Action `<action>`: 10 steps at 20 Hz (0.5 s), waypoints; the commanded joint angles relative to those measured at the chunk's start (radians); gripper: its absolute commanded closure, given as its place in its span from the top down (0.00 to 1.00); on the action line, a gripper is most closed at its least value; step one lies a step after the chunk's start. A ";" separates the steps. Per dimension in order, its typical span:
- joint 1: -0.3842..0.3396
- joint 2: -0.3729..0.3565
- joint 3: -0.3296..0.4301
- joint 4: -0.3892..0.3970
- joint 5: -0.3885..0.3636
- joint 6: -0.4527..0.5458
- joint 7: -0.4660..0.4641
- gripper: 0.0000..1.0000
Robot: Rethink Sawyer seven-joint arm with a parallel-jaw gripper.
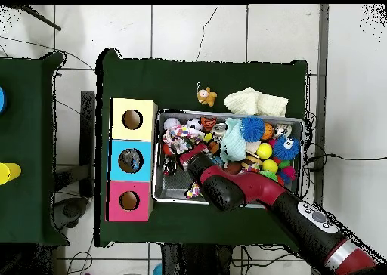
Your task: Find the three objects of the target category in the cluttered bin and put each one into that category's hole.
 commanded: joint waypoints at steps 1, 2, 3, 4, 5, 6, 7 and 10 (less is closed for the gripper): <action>0.018 0.014 -0.014 -0.169 -0.045 0.078 0.061 1.00; 0.025 0.018 -0.023 -0.172 -0.042 0.085 0.061 1.00; 0.022 0.023 -0.022 -0.176 -0.039 0.096 0.055 1.00; 0.034 0.020 -0.030 -0.175 -0.036 0.091 0.063 1.00; 0.031 0.022 -0.027 -0.178 -0.030 0.104 0.058 1.00; 0.050 0.019 -0.040 -0.179 -0.024 0.100 0.068 1.00; 0.047 0.023 -0.035 -0.183 -0.022 0.111 0.062 1.00; 0.043 0.047 -0.033 -0.189 -0.017 0.141 0.047 1.00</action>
